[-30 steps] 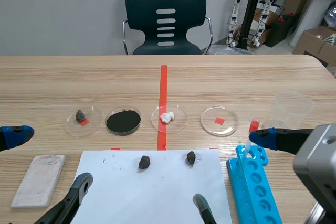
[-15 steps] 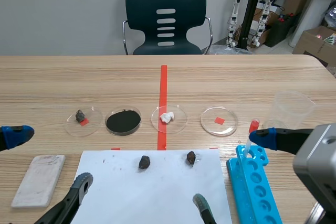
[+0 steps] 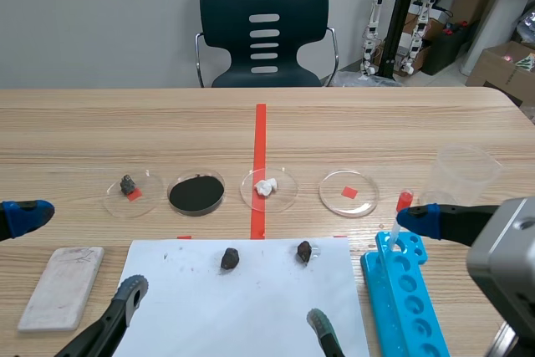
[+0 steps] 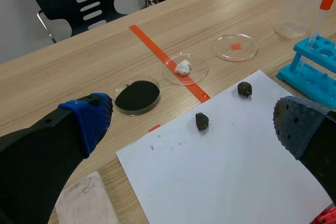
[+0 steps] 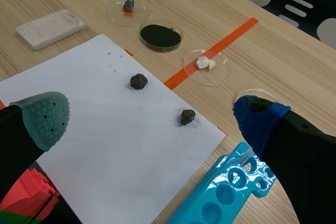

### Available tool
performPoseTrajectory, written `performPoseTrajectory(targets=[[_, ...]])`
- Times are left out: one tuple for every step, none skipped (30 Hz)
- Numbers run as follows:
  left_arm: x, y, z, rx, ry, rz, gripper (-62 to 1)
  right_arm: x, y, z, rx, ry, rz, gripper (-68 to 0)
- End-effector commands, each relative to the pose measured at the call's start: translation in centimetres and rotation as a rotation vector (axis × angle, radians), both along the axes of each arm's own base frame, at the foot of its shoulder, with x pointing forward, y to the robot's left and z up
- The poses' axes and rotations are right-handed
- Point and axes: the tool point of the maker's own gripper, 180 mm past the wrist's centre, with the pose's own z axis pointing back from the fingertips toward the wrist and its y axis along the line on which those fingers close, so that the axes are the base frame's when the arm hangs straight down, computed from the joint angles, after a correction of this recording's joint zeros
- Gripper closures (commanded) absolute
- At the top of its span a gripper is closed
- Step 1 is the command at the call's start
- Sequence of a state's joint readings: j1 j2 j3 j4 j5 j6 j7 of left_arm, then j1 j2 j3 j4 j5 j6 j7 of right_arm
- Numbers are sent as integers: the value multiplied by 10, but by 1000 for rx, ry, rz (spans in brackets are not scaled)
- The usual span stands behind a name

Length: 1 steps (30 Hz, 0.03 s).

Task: Return to the home posture

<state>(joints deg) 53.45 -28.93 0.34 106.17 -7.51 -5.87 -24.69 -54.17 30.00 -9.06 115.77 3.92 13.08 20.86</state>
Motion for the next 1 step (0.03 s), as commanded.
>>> performPoseTrajectory(targets=[[3, -1, 8, -15, -29, -2, -623, 4, 2, 10, 22, -30, -2, -679]])
